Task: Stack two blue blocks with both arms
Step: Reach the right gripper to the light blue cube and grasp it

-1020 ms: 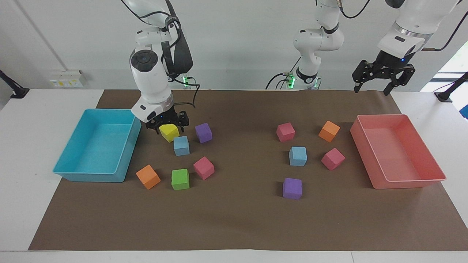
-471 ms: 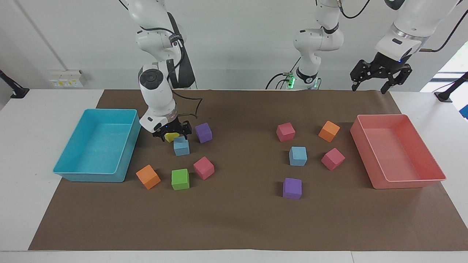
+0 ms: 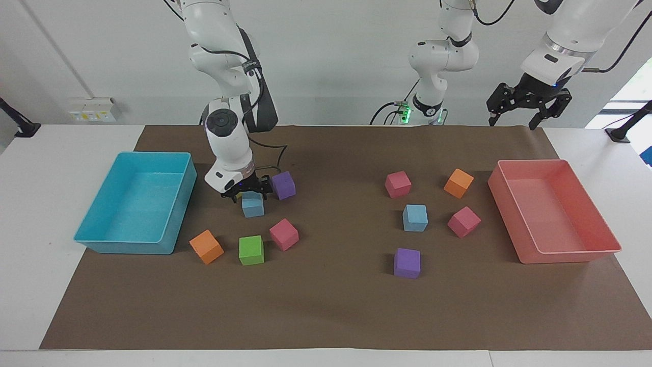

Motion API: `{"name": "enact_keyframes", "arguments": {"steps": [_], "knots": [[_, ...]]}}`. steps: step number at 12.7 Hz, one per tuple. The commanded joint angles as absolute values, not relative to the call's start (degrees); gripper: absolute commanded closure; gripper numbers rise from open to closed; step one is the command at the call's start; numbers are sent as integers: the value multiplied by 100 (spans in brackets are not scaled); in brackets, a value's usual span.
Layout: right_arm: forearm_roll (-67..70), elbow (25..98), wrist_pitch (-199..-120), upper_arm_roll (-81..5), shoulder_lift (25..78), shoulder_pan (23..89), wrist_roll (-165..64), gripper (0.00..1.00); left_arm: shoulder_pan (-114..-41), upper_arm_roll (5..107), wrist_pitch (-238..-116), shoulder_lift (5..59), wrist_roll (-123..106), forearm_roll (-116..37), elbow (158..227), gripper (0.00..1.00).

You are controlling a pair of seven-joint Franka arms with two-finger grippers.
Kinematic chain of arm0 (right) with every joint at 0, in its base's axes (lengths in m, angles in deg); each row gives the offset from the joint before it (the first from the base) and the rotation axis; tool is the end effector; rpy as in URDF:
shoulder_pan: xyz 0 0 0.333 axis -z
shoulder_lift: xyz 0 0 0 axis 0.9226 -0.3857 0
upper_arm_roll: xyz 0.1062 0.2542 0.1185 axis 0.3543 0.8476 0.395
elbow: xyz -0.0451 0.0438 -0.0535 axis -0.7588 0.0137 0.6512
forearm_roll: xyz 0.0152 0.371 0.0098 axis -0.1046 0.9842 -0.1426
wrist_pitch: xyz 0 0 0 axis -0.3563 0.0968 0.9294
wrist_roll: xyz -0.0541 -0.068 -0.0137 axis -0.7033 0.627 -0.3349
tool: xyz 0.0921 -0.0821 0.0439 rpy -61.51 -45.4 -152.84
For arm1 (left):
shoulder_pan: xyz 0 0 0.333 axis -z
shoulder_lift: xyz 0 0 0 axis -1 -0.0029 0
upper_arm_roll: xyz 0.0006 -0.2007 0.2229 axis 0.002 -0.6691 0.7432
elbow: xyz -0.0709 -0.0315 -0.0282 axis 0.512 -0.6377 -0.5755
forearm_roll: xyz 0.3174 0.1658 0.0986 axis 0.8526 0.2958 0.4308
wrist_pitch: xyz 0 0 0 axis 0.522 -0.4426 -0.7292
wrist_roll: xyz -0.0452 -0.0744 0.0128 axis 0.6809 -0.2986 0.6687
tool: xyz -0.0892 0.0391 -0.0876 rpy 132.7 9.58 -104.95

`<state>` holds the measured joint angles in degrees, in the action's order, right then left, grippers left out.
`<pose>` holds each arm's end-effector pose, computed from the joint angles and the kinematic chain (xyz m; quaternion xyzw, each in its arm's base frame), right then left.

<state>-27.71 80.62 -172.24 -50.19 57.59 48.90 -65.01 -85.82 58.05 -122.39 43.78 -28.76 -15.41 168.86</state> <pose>0.5220 0.1249 0.3014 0.9983 0.0550 -0.0178 0.0034 0.5095 -0.0501 0.6223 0.9962 -0.0867 -0.0046 0.0095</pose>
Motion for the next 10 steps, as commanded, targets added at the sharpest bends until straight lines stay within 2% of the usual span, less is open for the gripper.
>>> {"name": "enact_keyframes", "arguments": {"steps": [1, 10], "knots": [[-2698, 8374, -17572, -5015, 5777, 4886, -6568, 0, -8702, 5783, -12256, 4578, -2897, -1577, 17122, 0], [-2566, 8586, -17731, -5015, 5751, 4938, -6542, 0, -8702, 5783, -12292, 4578, -2880, -1577, 17113, 0]]}}
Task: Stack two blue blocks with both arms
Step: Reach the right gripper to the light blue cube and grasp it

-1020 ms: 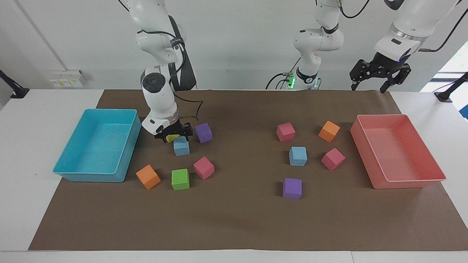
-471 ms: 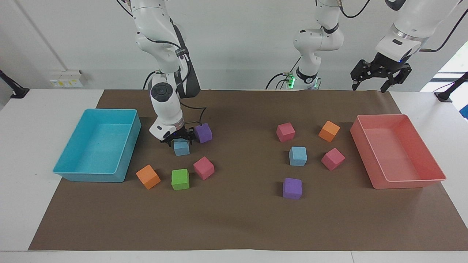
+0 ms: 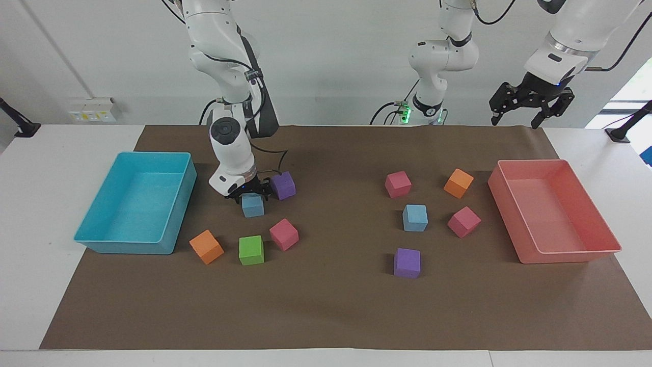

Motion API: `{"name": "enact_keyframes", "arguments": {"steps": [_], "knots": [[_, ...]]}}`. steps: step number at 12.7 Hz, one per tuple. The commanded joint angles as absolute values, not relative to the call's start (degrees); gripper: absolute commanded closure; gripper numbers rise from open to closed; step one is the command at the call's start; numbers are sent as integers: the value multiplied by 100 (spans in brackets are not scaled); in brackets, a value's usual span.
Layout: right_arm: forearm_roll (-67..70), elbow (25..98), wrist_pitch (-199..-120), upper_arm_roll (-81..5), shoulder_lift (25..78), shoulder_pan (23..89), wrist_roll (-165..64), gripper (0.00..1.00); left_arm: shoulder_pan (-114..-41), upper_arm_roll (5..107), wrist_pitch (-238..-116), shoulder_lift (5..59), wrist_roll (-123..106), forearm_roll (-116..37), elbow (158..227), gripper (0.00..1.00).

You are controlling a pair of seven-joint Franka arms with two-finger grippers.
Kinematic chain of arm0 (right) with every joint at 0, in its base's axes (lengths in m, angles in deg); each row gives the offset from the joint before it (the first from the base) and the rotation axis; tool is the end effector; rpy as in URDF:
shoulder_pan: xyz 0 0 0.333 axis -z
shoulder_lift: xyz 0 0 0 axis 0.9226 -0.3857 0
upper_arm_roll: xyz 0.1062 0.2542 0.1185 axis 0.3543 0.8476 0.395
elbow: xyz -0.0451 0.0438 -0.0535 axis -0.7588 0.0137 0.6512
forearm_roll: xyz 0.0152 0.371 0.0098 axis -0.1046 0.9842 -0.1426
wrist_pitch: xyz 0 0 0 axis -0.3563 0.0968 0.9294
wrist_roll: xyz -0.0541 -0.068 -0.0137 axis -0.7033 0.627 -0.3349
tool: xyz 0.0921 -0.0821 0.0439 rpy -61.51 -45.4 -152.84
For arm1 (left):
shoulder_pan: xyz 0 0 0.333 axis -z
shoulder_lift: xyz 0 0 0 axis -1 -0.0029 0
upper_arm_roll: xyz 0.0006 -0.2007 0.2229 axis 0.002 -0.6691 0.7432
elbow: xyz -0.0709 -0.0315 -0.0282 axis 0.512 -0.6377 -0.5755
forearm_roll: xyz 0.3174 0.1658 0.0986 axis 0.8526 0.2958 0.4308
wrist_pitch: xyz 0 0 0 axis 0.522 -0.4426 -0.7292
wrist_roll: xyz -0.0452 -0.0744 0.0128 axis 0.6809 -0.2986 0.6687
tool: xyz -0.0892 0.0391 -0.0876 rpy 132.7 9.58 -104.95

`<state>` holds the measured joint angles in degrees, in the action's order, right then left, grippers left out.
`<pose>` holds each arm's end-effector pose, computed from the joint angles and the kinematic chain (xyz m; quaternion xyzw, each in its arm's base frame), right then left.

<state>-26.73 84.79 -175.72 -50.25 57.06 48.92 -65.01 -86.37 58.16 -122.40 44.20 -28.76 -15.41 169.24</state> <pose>0.5064 0.1205 0.2725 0.9984 0.0477 -0.0291 0.0001 0.5079 -0.0441 0.6232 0.9967 -0.0810 -0.0041 0.0094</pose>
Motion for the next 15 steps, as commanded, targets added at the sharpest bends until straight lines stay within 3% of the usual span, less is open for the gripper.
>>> {"name": "enact_keyframes", "arguments": {"steps": [1, 2, 3, 4, 8, 15], "knots": [[-2566, 8586, -17731, -5015, 5751, 4939, -6542, 22, -8702, 5783, -12283, 4578, -2862, -1577, 17113, 0], [-2566, 8586, -17722, -5015, 5751, 4921, -6603, 63, -8702, 5783, -12274, 4578, -2862, -1577, 17104, 0], [-2461, 8586, -17722, -5015, 5751, 4912, -6743, 88, -8702, 5783, -12274, 4578, -2862, -1577, 17104, 0], [-2382, 8586, -17714, -5015, 5751, 4912, -6866, 100, -8702, 5783, -12274, 4578, -2862, -1577, 17113, 0], [-2381, 8333, -17582, -5015, 5707, 4886, -6876, 100, -8702, 5783, -12274, 4578, -2862, -1577, 17104, 0], [-2468, 7095, -15827, -5033, 6093, 4895, -7131, 100, -8702, 5783, -12248, 4560, -2844, -1577, 17069, 0]]}}
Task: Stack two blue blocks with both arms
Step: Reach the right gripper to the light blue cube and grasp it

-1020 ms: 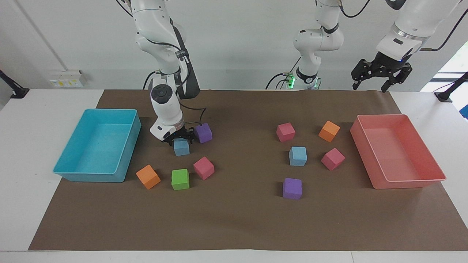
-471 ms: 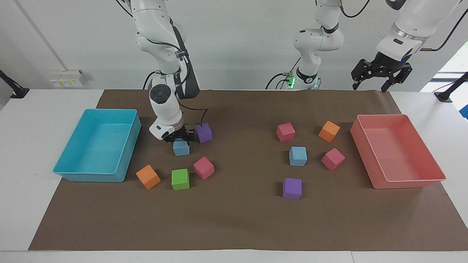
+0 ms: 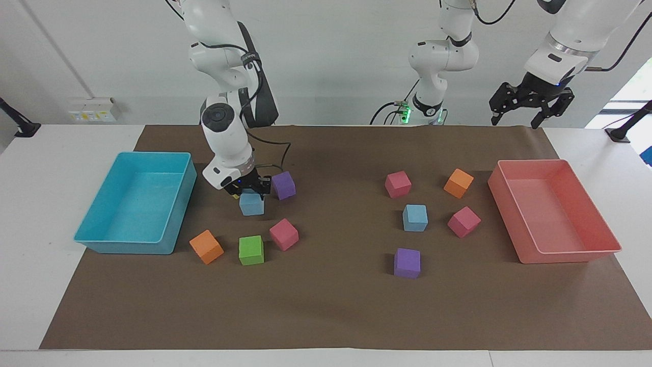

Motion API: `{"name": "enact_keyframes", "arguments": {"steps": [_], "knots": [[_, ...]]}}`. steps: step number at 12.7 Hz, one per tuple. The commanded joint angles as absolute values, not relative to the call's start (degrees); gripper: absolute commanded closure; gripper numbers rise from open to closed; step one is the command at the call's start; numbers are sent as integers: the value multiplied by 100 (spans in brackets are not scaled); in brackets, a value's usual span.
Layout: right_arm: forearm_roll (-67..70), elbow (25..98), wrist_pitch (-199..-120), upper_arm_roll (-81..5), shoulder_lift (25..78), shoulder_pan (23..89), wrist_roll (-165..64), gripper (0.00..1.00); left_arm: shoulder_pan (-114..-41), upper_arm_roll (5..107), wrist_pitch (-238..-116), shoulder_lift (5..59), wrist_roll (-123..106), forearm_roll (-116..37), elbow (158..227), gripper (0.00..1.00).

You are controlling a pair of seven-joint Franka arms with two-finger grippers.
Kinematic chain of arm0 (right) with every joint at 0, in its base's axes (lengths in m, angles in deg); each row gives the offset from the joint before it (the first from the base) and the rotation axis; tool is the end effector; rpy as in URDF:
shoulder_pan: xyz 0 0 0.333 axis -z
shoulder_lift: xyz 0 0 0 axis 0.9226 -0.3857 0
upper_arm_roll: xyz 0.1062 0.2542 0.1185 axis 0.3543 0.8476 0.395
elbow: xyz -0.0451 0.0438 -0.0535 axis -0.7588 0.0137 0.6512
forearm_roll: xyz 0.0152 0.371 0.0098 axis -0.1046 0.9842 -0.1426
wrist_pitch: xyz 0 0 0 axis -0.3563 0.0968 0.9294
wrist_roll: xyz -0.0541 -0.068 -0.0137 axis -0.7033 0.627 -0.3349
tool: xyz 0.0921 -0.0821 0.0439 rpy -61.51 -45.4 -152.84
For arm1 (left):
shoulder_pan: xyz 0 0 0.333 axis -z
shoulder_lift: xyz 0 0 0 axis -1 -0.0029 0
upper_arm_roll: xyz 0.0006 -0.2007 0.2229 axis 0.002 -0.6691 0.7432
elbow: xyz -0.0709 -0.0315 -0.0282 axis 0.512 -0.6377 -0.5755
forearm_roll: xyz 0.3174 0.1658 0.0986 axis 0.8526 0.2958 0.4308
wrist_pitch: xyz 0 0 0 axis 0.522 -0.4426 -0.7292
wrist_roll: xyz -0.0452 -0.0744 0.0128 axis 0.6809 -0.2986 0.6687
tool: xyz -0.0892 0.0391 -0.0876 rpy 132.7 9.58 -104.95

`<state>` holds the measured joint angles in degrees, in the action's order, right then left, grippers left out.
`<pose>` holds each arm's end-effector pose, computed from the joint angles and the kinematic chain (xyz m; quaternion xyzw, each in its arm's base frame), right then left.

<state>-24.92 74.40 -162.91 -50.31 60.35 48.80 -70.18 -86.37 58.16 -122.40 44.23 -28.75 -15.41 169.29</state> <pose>0.5305 0.1310 0.3596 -0.9995 0.0022 0.0258 0.0182 0.5077 -0.0440 0.6230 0.9967 -0.0809 -0.0043 0.0094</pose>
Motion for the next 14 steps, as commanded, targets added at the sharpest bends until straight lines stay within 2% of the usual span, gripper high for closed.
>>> {"name": "enact_keyframes", "arguments": {"steps": [1, 4, 6, 9, 14], "knots": [[-2504, 6831, -15580, -5033, 6059, 4869, -7183, 100, -8702, 5783, -12239, 4569, -2836, -1577, 17069, 0], [-2592, 6197, -15052, -5006, 5848, 4842, -7175, 100, -8658, 5783, -12239, 4560, -2835, -1577, 17078, 0], [-2566, 6064, -14989, -4997, 5769, 4764, -7175, 100, -8632, 5783, -12239, 4569, -2827, -1577, 17078, 0], [-2522, 5407, -14972, -5006, 5164, 4184, -7454, 100, -8614, 5774, -12230, 4569, -2818, -1577, 17086, 0], [-2575, 4360, -15006, -4998, 4047, 3586, -8412, 100, -8614, 5766, -12239, 4569, -2818, -1586, 17095, 0]]}}
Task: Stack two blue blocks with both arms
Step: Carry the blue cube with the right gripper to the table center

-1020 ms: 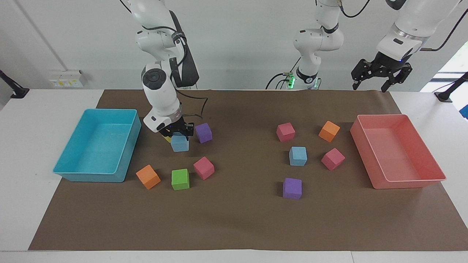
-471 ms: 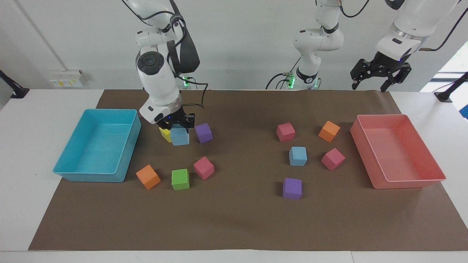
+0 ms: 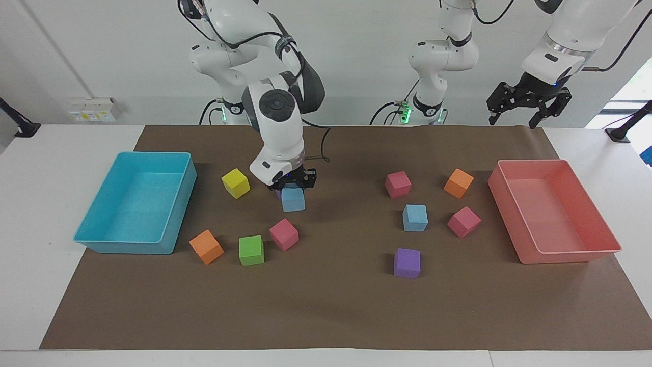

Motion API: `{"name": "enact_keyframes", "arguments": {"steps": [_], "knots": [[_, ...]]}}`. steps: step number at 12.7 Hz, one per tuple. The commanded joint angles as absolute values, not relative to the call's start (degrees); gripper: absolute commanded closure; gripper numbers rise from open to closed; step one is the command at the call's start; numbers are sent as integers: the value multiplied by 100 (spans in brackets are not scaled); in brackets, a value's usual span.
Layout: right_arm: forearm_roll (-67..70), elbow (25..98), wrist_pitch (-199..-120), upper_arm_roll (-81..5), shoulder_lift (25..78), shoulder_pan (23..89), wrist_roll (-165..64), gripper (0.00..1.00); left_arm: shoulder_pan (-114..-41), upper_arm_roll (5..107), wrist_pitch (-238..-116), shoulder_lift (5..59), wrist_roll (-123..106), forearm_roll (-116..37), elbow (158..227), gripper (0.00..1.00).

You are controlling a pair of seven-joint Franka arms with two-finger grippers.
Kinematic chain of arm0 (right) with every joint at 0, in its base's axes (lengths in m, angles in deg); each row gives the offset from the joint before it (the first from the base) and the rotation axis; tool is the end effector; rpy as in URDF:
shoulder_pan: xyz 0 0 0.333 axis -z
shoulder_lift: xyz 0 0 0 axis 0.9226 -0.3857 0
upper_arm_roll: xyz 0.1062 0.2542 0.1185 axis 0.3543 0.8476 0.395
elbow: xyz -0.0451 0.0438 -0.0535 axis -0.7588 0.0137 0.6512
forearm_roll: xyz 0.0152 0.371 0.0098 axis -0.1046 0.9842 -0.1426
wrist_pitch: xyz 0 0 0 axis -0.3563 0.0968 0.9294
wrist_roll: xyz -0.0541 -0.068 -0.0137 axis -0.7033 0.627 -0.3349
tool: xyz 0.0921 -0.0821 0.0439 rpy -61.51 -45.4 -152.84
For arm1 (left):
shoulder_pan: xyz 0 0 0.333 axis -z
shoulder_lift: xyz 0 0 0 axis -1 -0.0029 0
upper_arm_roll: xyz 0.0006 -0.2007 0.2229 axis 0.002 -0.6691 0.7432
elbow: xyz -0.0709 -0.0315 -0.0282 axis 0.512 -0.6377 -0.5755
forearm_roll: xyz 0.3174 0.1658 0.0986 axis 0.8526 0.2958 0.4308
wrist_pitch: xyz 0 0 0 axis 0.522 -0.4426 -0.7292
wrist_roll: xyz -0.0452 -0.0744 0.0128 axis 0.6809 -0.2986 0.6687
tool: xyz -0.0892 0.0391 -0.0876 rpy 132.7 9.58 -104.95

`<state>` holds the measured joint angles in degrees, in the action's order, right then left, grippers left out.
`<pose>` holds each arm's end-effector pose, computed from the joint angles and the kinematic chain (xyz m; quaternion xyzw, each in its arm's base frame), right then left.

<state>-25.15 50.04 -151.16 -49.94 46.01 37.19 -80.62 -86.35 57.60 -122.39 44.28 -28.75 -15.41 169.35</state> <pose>0.5622 0.2780 0.3827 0.9991 0.0196 -0.0386 0.0013 0.5069 -0.0493 0.6230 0.9962 -0.0860 -0.0045 0.0092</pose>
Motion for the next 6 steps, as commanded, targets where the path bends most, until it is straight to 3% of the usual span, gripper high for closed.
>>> {"name": "enact_keyframes", "arguments": {"steps": [1, 6], "knots": [[-2575, 4315, -15076, -4989, 3941, 3542, -8562, 100, -8614, 5766, -12248, 4569, -2818, -1586, 17104, 0], [-2478, 4262, -15410, -4936, 3694, 3181, -8713, 100, -8623, 5766, -12256, 4578, -2818, -1595, 17113, 0]]}}
